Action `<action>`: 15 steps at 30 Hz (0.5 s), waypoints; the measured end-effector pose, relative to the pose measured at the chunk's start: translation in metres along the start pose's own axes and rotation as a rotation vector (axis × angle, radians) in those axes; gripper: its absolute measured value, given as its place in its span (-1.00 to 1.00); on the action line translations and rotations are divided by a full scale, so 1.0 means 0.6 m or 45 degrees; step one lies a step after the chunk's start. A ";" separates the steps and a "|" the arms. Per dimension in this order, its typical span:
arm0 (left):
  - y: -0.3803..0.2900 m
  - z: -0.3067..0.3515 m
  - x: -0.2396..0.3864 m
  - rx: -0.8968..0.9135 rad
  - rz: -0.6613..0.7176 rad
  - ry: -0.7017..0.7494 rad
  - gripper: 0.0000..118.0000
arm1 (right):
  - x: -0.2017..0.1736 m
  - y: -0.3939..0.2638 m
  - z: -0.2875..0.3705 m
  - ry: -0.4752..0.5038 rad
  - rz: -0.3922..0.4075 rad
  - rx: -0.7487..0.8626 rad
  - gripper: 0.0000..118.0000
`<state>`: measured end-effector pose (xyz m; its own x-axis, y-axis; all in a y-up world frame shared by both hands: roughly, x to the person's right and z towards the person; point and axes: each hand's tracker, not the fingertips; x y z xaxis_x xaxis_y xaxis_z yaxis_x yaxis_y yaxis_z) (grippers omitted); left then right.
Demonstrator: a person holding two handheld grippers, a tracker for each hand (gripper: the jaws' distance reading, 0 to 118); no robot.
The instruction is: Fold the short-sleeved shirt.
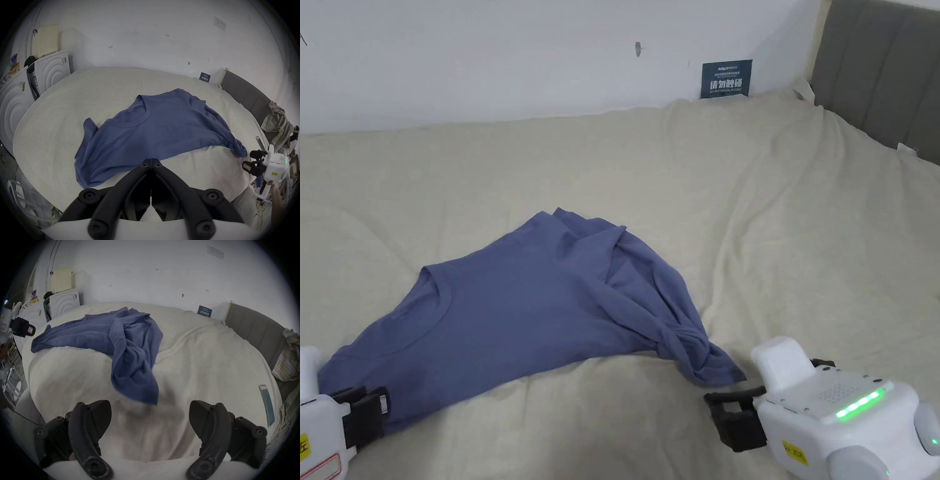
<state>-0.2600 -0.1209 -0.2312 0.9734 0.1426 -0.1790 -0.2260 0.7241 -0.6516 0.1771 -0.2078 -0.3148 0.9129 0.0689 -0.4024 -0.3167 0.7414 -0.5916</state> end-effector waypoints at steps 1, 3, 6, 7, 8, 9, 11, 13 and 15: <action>0.003 -0.004 0.005 -0.004 -0.006 0.003 -1.00 | -0.002 0.009 -0.006 0.024 -0.006 0.001 0.66; 0.010 -0.014 0.010 -0.011 -0.011 0.003 -1.00 | -0.009 0.019 -0.016 0.054 -0.015 0.007 0.36; 0.023 -0.028 0.012 -0.026 -0.017 -0.010 -1.00 | -0.016 0.015 -0.027 0.055 -0.001 0.013 -0.95; 0.030 -0.031 0.015 -0.026 -0.026 -0.010 -1.00 | -0.013 0.009 -0.027 0.114 -0.002 -0.024 -0.95; 0.037 -0.035 0.018 -0.028 -0.042 -0.008 -1.00 | -0.013 0.005 -0.024 0.135 -0.011 -0.046 -0.96; 0.045 -0.036 0.019 -0.027 -0.063 -0.011 -1.00 | -0.014 -0.002 -0.019 0.108 -0.016 -0.015 -0.96; 0.070 -0.046 0.028 -0.023 -0.097 -0.023 -1.00 | -0.010 0.012 -0.006 0.117 -0.012 -0.009 -0.96; 0.112 -0.068 0.044 -0.022 -0.158 -0.072 -1.00 | -0.006 0.009 -0.001 0.109 -0.022 -0.006 -0.96; 0.156 -0.098 0.063 -0.055 -0.249 -0.081 -1.00 | 0.002 0.020 0.001 0.131 -0.067 -0.005 -0.96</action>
<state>-0.2464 -0.0873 -0.3424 0.9990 0.0451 0.0001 -0.0321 0.7128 -0.7006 0.1745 -0.1984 -0.3216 0.8970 -0.0391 -0.4404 -0.2703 0.7398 -0.6162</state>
